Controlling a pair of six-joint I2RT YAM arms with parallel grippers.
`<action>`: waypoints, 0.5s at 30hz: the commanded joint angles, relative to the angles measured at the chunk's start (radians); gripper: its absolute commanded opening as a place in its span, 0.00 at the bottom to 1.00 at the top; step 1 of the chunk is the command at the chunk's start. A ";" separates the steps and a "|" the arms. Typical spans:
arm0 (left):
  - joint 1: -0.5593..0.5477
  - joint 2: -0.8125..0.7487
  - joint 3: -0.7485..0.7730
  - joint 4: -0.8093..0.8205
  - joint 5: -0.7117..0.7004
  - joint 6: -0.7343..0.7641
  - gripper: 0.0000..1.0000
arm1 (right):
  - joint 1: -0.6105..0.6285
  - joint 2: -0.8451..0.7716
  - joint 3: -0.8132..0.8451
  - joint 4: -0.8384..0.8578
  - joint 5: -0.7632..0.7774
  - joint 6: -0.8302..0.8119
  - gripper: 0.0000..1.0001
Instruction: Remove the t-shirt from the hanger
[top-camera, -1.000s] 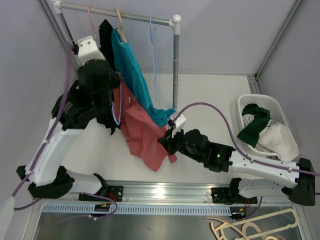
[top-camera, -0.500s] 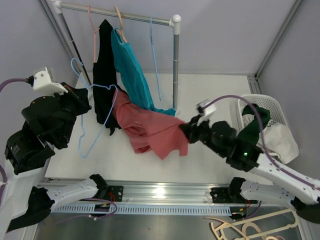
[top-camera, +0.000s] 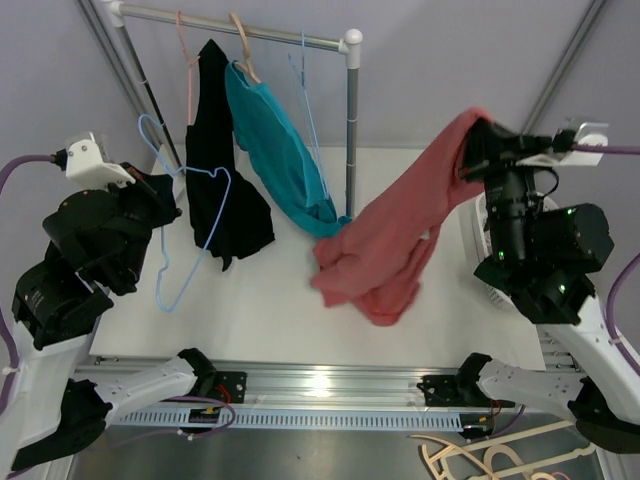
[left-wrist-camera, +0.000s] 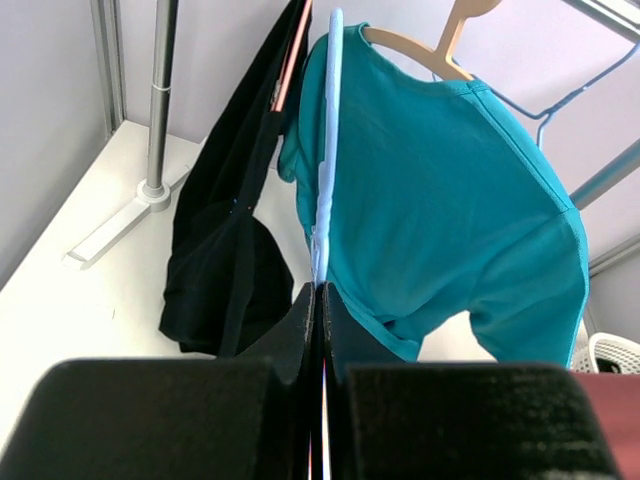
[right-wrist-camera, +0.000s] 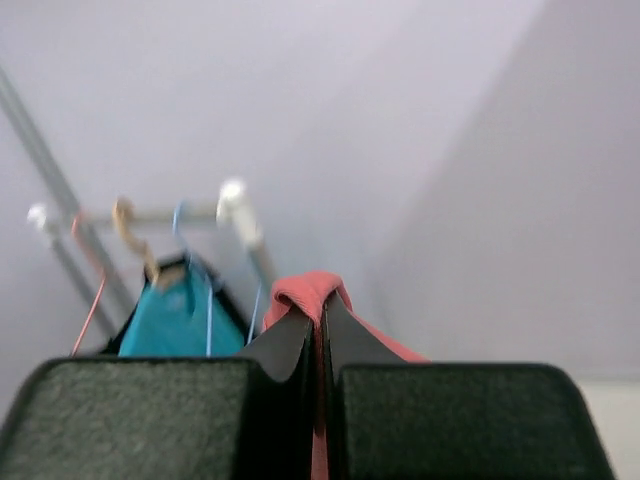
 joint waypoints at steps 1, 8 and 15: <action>0.009 0.004 0.036 0.023 0.014 0.023 0.01 | -0.023 0.124 0.155 0.420 0.065 -0.315 0.00; 0.025 0.027 0.038 0.049 0.002 0.058 0.01 | -0.207 0.324 0.462 0.562 -0.050 -0.501 0.00; 0.123 0.060 0.013 0.163 0.045 0.118 0.01 | -0.602 0.353 0.542 0.503 -0.116 -0.279 0.00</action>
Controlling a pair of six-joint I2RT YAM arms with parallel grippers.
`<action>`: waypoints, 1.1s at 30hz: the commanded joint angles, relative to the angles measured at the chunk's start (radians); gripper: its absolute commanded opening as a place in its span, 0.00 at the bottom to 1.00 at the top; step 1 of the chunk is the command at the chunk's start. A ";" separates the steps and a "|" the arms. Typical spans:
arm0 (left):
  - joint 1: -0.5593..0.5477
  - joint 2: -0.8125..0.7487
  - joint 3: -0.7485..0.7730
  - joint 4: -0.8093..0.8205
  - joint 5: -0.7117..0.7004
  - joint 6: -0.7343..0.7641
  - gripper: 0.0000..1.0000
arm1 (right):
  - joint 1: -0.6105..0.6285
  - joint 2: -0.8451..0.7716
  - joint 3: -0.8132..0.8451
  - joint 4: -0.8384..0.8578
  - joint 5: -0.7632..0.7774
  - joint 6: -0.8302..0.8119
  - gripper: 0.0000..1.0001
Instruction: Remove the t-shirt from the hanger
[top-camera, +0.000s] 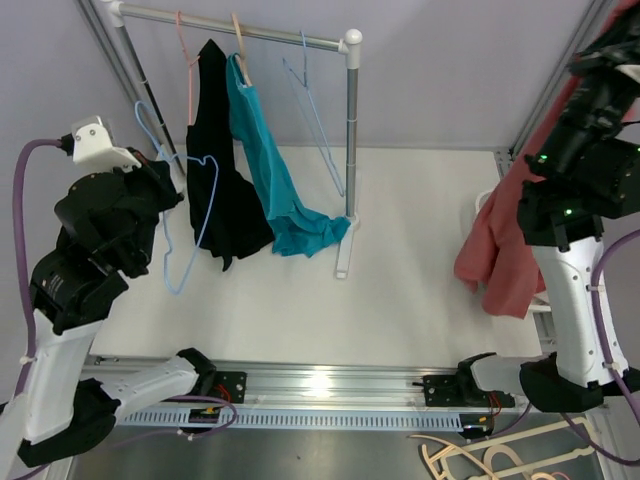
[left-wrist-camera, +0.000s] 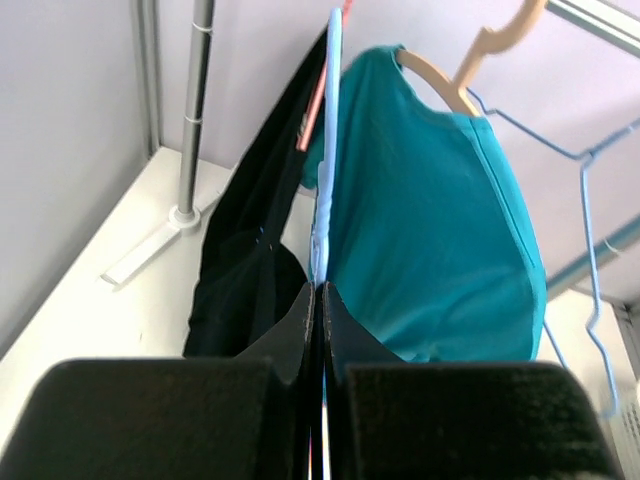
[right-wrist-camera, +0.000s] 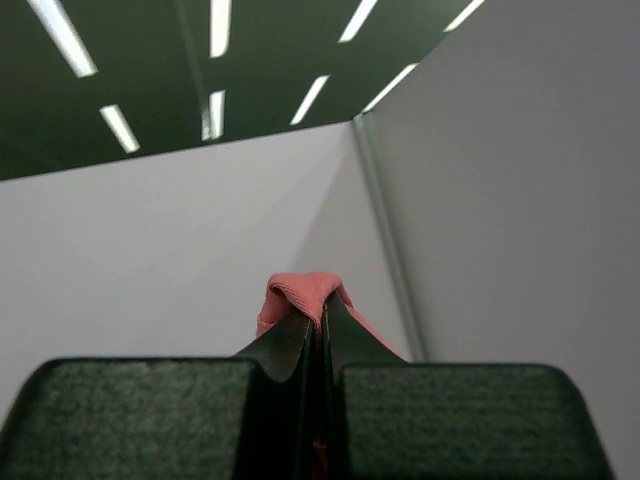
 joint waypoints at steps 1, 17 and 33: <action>0.062 0.020 0.008 0.108 0.043 0.054 0.01 | -0.188 -0.015 0.070 0.019 -0.073 0.150 0.00; 0.170 0.129 0.059 0.119 0.138 0.046 0.01 | -0.842 0.139 0.327 -0.627 -0.449 0.831 0.00; 0.219 0.126 0.059 0.130 0.201 0.032 0.01 | -0.858 -0.087 -0.736 -0.743 -0.551 1.087 0.00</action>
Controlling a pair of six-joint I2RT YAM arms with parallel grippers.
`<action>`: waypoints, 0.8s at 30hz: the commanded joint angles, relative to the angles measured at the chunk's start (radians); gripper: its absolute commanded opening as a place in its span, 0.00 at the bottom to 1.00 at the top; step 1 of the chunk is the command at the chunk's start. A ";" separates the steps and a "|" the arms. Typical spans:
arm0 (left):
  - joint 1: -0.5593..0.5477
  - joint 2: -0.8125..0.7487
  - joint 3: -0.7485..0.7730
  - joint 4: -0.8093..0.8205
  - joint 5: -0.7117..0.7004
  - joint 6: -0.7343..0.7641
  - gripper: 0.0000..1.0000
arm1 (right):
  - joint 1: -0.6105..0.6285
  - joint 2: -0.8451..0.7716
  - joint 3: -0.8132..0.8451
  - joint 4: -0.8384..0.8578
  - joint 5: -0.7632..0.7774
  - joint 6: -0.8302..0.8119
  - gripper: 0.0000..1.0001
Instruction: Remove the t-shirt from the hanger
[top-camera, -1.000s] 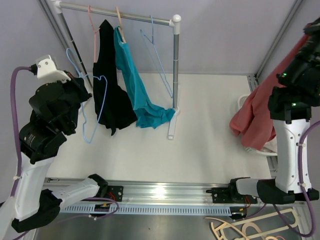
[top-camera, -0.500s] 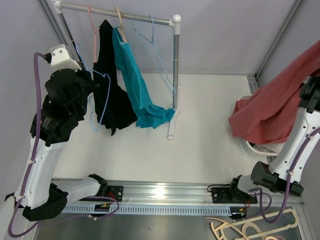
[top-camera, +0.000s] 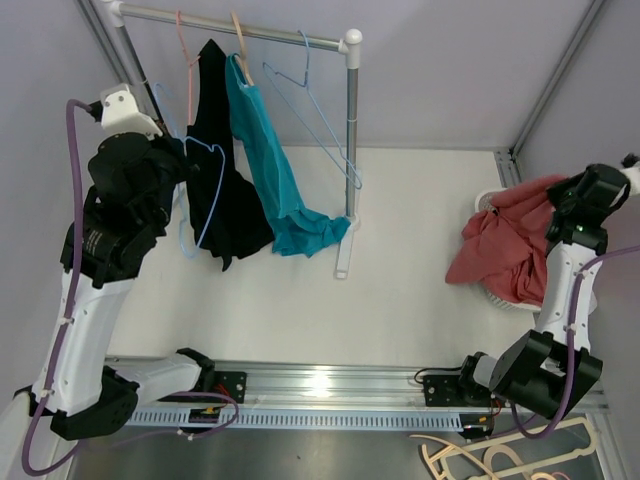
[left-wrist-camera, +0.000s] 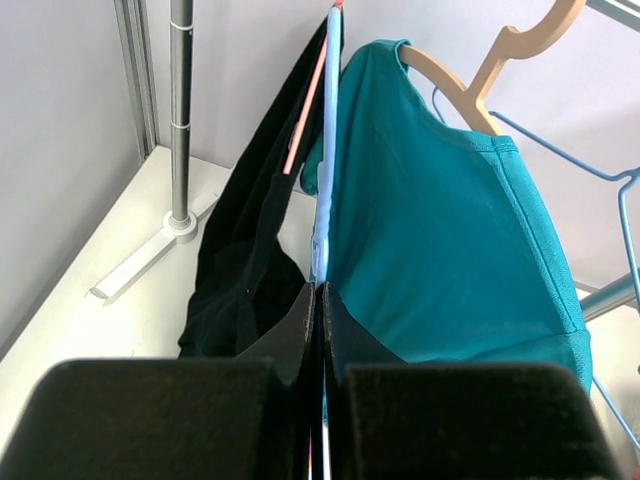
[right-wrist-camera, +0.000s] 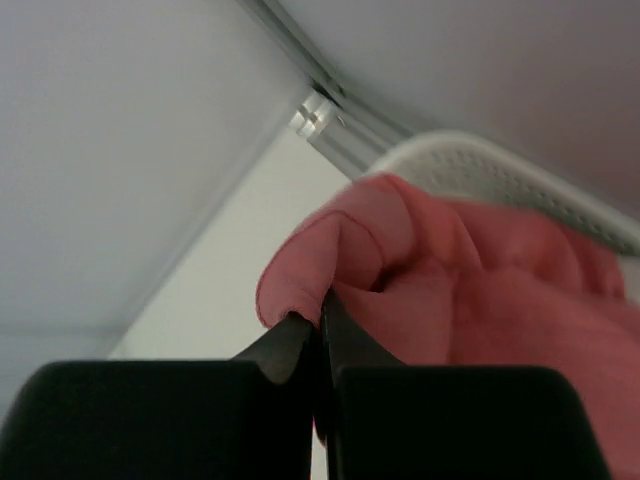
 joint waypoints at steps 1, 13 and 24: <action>0.014 -0.015 0.028 0.039 0.020 0.006 0.01 | 0.060 -0.013 -0.059 -0.101 0.022 0.094 0.00; 0.039 -0.006 0.014 0.048 0.083 -0.011 0.01 | 0.114 0.149 -0.369 -0.089 0.332 0.086 0.00; 0.053 0.028 0.003 0.051 0.118 -0.002 0.01 | 0.175 0.170 -0.204 -0.268 0.444 0.083 0.01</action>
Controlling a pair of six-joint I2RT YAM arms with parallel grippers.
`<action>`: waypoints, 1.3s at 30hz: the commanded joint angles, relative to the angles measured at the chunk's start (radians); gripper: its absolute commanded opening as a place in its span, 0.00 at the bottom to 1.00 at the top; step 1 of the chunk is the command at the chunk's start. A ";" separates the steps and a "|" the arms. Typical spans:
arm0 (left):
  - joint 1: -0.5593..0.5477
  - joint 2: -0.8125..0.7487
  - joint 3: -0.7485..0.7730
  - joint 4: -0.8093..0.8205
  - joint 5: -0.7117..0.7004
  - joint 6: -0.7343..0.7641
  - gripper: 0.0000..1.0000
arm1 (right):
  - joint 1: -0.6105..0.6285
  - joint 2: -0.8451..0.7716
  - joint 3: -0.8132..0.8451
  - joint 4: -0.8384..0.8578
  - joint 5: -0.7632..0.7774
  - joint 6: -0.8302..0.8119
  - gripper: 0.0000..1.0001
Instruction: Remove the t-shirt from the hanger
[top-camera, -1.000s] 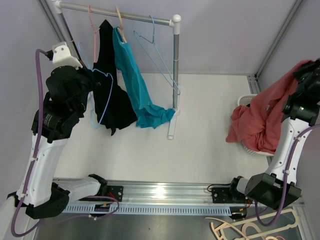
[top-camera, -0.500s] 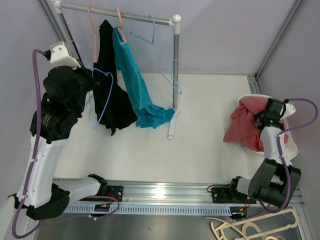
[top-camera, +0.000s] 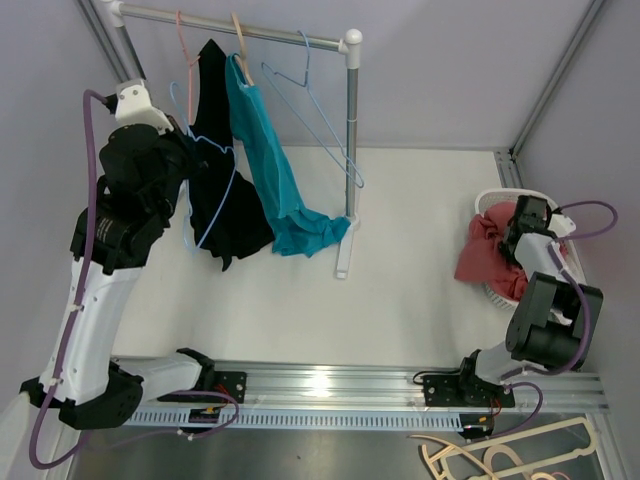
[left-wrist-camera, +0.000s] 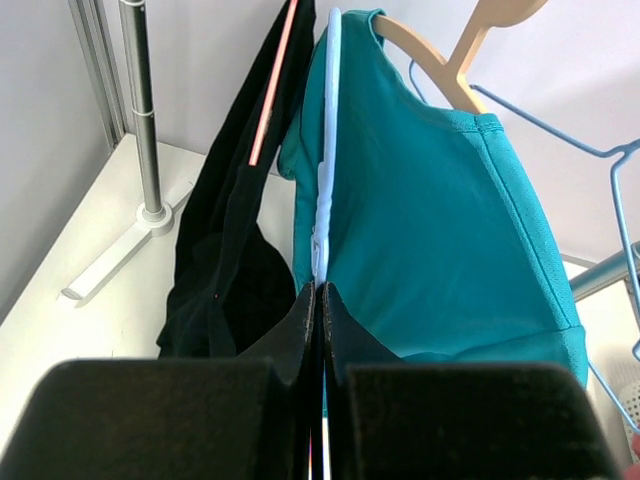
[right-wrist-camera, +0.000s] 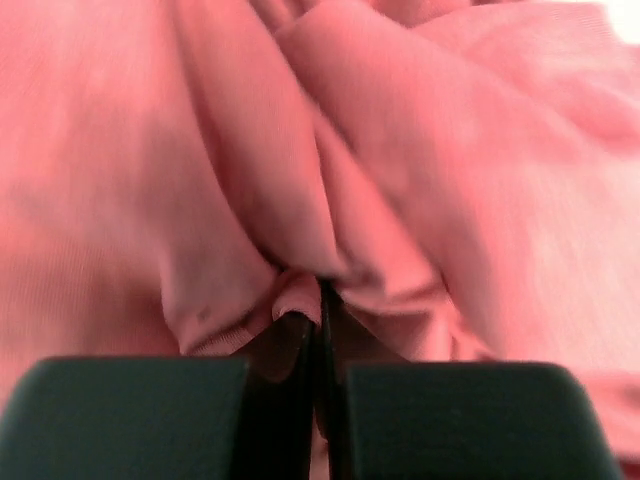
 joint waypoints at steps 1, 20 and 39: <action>0.017 -0.006 0.014 0.048 0.011 0.009 0.01 | 0.021 -0.141 0.079 -0.080 0.084 -0.030 0.06; 0.088 0.057 0.007 0.301 0.210 0.161 0.01 | 0.064 -0.388 0.392 -0.278 0.177 -0.192 0.89; 0.088 0.087 0.207 0.119 0.224 0.175 0.01 | 0.079 -0.430 0.381 -0.225 0.039 -0.202 0.90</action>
